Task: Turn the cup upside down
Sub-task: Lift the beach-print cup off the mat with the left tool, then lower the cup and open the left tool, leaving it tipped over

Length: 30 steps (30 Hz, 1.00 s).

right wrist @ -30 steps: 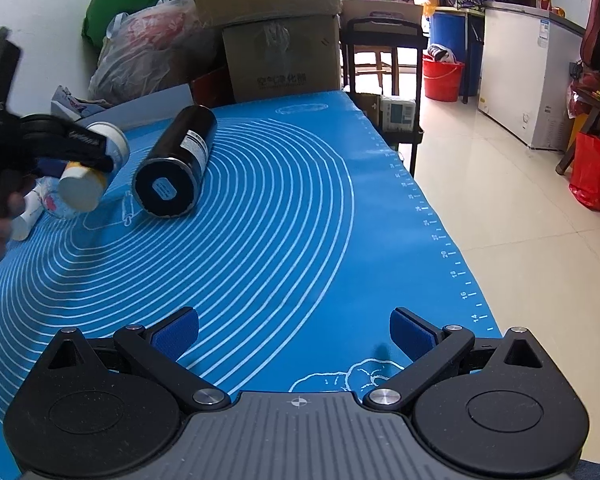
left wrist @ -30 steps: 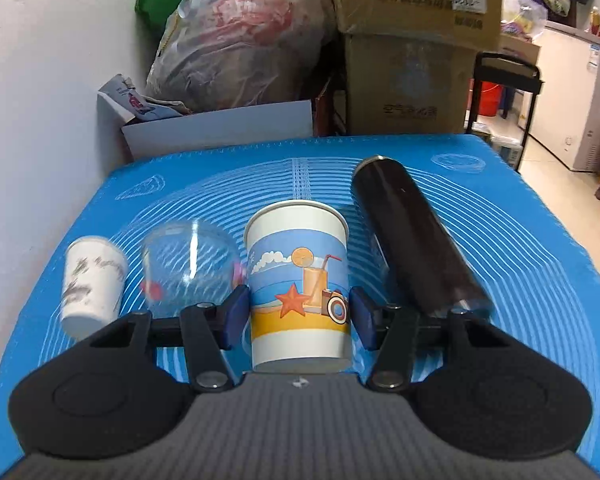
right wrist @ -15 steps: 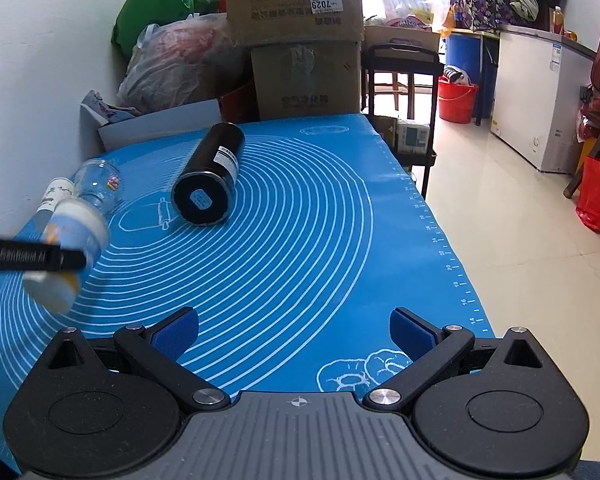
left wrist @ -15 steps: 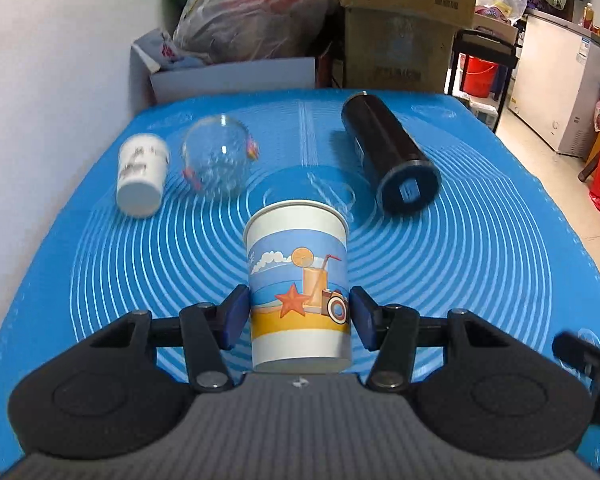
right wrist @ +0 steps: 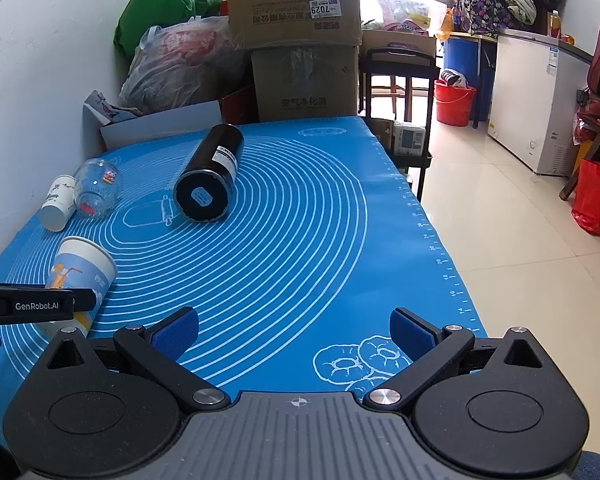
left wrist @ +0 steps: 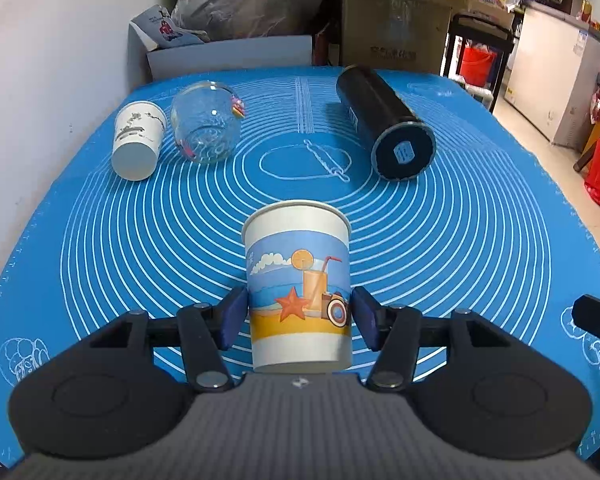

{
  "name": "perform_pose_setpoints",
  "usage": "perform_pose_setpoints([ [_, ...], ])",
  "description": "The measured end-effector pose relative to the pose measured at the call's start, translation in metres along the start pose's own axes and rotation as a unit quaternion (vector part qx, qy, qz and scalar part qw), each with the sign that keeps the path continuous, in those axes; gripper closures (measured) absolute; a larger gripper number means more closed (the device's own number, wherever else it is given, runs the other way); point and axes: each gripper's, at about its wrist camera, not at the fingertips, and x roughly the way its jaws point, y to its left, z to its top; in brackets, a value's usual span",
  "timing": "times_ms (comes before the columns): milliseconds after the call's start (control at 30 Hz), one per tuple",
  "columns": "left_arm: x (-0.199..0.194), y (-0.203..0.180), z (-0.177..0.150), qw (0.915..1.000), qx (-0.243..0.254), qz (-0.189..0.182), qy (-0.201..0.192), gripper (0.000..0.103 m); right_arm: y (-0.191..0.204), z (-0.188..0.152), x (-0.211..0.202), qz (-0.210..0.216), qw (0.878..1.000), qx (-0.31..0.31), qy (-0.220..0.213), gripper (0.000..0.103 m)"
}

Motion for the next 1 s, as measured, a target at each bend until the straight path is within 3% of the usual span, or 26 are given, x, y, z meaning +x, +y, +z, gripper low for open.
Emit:
perform_pose_setpoints([
  [133,-0.007,-0.001,0.000,0.9999,0.002,-0.001,-0.015,0.025,0.000,0.000,-0.001,0.001,1.000,-0.001,0.000,0.000],
  [267,-0.014,-0.001,0.002,0.9996,0.002,0.001,-0.028,0.015,0.001,0.000,-0.002,0.001,1.000,-0.005,0.000,0.000],
  [667,-0.038,0.014,0.003,0.9985,-0.006,0.010,-0.054,0.013,0.013,0.002,-0.012,0.002,1.000,-0.026,-0.005,0.000],
  [1000,-0.036,0.029,-0.003,0.9989,-0.012,0.015,-0.042,0.012,0.024,0.005,-0.024,-0.001,0.999,-0.043,-0.013,0.000],
])
